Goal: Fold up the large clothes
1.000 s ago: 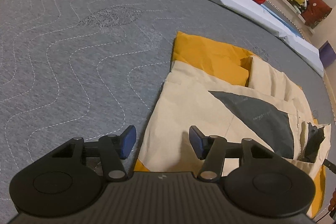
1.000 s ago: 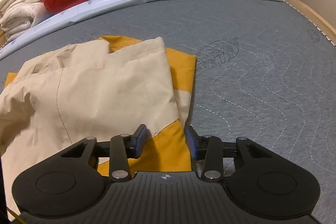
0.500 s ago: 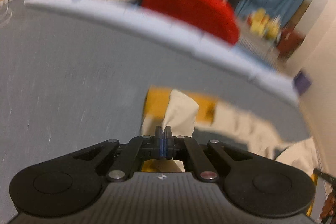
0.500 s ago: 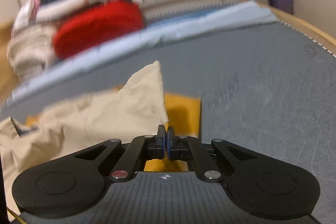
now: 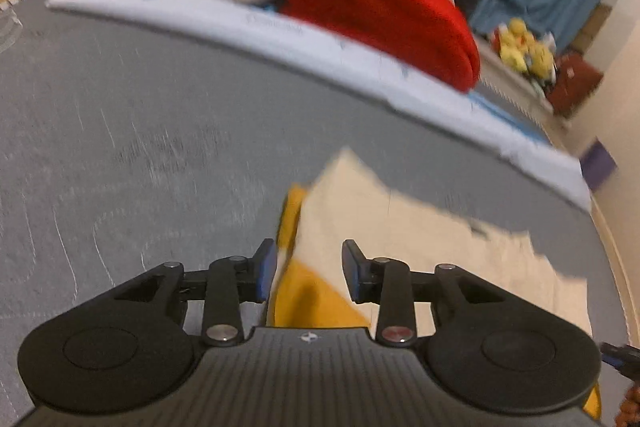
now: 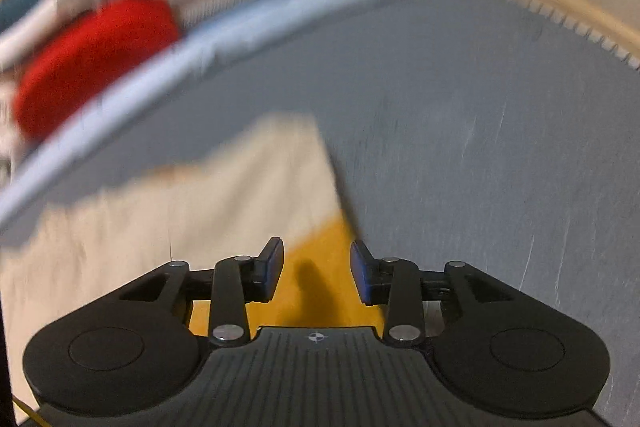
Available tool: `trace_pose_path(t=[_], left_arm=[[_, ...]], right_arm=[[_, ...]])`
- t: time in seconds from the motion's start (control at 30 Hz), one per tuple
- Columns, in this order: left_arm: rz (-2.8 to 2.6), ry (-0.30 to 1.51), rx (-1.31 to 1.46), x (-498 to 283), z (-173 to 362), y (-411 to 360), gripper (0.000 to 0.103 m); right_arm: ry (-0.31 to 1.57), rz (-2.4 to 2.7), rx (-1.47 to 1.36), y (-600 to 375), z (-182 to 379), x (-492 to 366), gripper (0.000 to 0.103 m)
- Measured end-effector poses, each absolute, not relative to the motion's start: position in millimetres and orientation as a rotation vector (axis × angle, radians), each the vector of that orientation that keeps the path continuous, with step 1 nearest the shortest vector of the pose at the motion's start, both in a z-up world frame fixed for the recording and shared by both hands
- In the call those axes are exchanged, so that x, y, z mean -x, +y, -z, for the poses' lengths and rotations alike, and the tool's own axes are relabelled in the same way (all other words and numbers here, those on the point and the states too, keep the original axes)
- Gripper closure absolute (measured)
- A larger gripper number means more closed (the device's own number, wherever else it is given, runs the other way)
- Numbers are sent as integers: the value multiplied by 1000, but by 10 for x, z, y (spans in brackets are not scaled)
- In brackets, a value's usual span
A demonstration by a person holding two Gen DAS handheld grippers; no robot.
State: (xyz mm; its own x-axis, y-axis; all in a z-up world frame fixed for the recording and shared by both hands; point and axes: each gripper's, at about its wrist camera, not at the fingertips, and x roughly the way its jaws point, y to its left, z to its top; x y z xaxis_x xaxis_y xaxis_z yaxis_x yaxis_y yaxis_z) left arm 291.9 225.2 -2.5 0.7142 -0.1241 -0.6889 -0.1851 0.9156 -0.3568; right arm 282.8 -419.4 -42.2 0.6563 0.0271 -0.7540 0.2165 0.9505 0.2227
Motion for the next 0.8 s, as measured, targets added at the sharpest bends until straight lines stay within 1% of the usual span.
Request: trace_pose_path(t=[0.07,0.17,0.27,0.4,0.43,0.47,0.5,0.53,0.57,0.63,0.73,0.77,0.8], left_arm=[[-23,859,416,-2935,160,2279,58],[-49,927,394,-2976,353,2325,58],[-44,928,440,-3057,437,2344,54],[-33,915,495,-3169,517,2319,54],[-29,909,495,-3192,530,2290,55],[-26,901,489,-3207,534,2255,59],[-23,897,478,-3220,534,2235,67],[-17,896,463,-3233,535,2207,97],[-14,897,442,-3243,524,2188,102],[-30,829,417,-3206,392,2194,103],[-33,675,438,-3083,129,2262,103],[-38,652,431,-3065,94,2255,103],[-47,639,405,-3054,72,2226,103]], right_arm=[[926,121,-265,-4203,529,-2831,64],[955,117,-281,-4242,583,-2798,63],[963,118,-280,-4251,582,-2801,63],[973,124,-296,-4207,618,-2814,63],[973,123,-297,-4195,626,-2794,65],[969,119,-302,-4185,615,-2770,75],[962,104,-307,-4186,614,-2781,83],[954,96,-303,-4175,601,-2774,98],[935,94,-286,-4152,569,-2767,101],[858,92,-269,-4118,458,-2746,102],[600,30,-246,-4003,49,-2618,102],[534,13,-229,-3944,-57,-2578,102],[516,27,-218,-3909,-80,-2573,102]])
